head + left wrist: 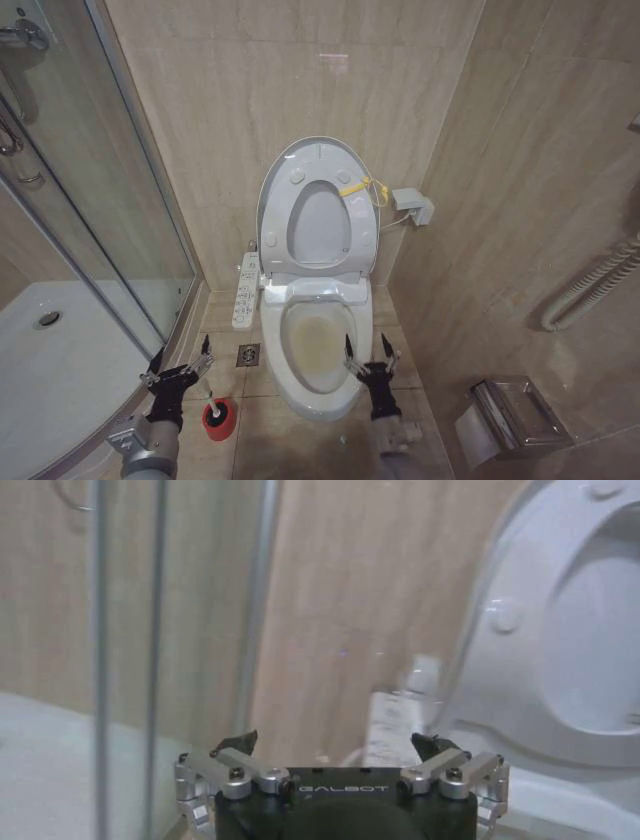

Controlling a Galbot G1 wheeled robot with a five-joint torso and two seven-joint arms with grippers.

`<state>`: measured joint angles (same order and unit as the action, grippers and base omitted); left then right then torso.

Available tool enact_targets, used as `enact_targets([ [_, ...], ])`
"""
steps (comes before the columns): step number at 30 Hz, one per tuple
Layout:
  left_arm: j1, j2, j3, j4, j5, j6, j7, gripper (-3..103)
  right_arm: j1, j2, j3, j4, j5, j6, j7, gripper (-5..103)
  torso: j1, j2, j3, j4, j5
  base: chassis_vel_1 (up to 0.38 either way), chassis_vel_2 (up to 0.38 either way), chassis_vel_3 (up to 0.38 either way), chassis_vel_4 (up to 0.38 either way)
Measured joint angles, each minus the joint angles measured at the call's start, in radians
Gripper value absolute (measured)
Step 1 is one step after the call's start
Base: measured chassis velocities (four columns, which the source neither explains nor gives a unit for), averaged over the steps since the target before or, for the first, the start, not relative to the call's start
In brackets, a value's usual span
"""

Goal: Open the toilet lid, clean the toilet bowl with a toilet brush, close the toilet lid, and flush.

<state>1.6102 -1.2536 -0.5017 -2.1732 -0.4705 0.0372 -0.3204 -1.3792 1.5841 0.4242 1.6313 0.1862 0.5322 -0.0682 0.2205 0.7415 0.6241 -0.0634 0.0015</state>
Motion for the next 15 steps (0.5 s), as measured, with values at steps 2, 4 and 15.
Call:
enact_targets([
  [2,-0.008,0.005,0.017,0.0,0.0,-0.006,0.017,100,0.003,0.001,0.014,0.022,0.002,-0.009,0.016,100,0.0,0.0,0.0,-0.0002,0.0019,0.0,0.0,0.0,0.0],
  [4,-0.011,0.011,0.037,0.0,0.002,-0.016,0.038,100,0.022,-0.006,0.048,0.051,0.004,-0.027,0.054,100,0.0,0.0,0.0,-0.0008,0.0012,0.0,0.0,0.0,0.0],
  [15,0.014,-0.005,0.05,0.008,0.04,-0.043,0.073,100,0.176,-0.093,0.099,0.036,0.025,-0.101,0.158,100,0.0,0.0,0.0,-0.0006,-0.001,0.0,0.0,0.0,0.0],
])
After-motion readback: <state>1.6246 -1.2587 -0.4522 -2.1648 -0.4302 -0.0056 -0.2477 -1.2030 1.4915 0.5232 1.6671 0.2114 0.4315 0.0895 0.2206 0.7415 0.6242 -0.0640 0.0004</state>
